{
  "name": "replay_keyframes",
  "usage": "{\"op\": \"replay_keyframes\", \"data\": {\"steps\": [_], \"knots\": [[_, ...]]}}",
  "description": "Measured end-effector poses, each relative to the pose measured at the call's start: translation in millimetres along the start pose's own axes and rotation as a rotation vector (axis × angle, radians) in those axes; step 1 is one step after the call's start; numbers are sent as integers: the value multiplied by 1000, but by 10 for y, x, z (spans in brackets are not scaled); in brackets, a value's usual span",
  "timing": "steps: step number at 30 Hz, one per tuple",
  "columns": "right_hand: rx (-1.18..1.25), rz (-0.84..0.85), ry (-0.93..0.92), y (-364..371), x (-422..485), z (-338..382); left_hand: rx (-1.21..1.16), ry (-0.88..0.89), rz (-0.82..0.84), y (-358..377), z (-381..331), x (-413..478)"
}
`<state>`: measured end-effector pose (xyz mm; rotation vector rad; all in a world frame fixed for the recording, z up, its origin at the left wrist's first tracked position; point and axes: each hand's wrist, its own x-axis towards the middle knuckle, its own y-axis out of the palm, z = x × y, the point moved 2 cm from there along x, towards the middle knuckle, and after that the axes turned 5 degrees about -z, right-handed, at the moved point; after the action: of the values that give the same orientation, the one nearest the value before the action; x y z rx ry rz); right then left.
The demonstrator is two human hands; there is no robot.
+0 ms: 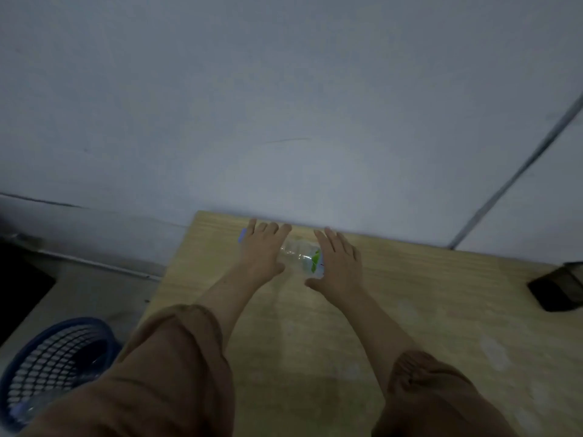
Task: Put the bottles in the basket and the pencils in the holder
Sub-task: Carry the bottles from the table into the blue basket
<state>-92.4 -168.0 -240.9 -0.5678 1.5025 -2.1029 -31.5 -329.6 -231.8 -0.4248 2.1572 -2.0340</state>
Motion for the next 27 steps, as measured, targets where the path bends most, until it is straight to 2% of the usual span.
{"op": "replay_keyframes", "data": {"steps": [5, 8, 12, 15, 18, 21, 27], "knots": [[85, -39, -120, 255, 115, 1164, -65, -10, -156, -522, 1058, -571], [155, -20, -145, 490, 108, 1954, -125, -82, -295, -841, 1783, -1068], [369, 84, -149, 892, 19, 3062, -236, -326, -524, -1084, 2743, -1822], [570, 174, -79, 1243, -118, 3879, -270, -546, -653, -1107, 3422, -2393], [746, 263, 2, 1692, -296, 4550, -332, -731, -615, -966, 3995, -2885], [877, 421, 114, 2220, -438, 5007, -438, -914, -555, -709, 4463, -3253], [863, 992, 509, 3389, -695, 5483, -577, -1099, -443, 11, 5106, -3725]]}}
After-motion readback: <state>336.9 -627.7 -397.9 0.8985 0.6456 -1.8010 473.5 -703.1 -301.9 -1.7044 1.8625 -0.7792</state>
